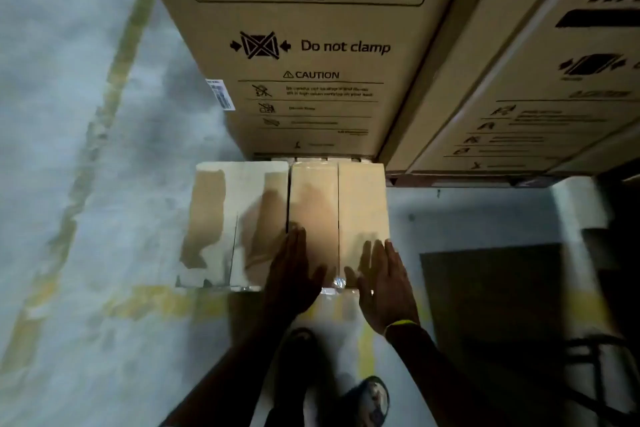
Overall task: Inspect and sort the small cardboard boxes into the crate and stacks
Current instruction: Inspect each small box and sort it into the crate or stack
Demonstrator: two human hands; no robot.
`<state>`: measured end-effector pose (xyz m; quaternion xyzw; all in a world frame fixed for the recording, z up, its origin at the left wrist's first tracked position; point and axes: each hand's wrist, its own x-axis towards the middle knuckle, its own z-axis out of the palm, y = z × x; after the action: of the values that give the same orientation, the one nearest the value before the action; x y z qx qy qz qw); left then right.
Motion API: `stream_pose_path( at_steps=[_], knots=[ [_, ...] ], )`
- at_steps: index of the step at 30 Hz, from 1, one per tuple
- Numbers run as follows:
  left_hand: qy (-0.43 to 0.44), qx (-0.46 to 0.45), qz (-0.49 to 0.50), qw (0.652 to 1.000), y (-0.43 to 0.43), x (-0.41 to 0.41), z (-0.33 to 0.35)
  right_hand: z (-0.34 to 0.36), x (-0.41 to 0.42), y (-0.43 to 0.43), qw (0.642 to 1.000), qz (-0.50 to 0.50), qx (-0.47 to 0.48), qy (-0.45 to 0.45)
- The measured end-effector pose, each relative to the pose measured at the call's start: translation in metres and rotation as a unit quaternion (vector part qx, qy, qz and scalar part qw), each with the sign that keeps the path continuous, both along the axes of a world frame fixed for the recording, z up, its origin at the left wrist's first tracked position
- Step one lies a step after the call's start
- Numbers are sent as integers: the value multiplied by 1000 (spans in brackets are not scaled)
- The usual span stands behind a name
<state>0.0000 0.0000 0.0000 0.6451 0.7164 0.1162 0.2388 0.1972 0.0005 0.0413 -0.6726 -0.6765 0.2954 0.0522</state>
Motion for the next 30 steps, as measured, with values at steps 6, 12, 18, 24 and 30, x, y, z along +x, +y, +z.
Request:
stream_pose_path(
  at_steps=[6,12,18,24,30],
  knots=[
    [-86,-95,144,981,32,11,-12,-62,2,49,974,-179,-109,82],
    [-160,-77,284,942,51,13,-18,-85,7,71,912,-315,-211,158],
    [-244,-43,331,911,70,-5,-15,-102,15,77,896,-337,-206,203],
    [-374,-85,351,854,81,-4,-16,-181,53,74,878,-372,-181,240],
    [-431,-71,334,835,89,10,-3,-109,57,66,879,-393,-142,232]
  ],
)
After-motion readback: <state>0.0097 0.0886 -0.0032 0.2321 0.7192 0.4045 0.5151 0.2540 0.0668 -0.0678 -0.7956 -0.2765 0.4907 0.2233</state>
